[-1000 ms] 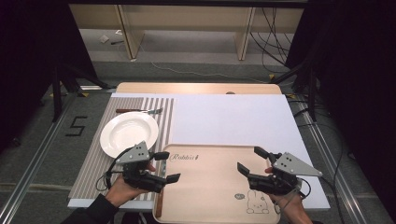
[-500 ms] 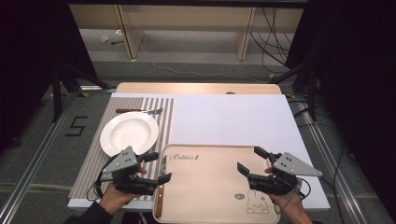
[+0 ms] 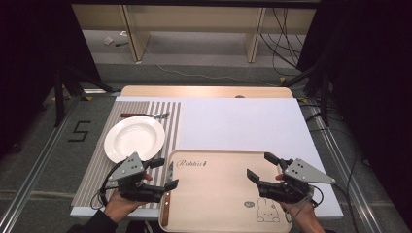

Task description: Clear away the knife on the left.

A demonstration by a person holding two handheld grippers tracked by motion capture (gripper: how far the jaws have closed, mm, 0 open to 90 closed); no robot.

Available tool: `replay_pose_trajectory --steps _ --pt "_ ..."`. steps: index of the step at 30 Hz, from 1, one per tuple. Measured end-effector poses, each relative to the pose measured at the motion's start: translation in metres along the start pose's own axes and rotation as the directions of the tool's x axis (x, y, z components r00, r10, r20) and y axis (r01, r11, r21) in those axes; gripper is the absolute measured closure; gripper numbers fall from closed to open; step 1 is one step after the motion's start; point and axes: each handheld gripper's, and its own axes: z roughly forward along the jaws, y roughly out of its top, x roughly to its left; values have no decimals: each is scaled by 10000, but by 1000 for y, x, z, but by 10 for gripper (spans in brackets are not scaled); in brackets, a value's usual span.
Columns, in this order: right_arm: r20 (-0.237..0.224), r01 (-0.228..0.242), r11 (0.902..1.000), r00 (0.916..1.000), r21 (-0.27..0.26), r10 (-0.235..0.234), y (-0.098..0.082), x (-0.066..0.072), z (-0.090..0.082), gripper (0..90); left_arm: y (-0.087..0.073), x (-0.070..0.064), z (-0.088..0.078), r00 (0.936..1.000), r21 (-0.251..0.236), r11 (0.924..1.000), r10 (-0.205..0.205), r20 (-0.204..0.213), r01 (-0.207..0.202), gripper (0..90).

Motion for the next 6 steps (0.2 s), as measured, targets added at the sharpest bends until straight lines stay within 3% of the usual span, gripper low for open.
replay_pose_trajectory --steps 6 --pt "-4 13 10000 10000 0 -13 0 0 0 216 -1 -1 3 9999 283 9995 154 -14 -154 156"
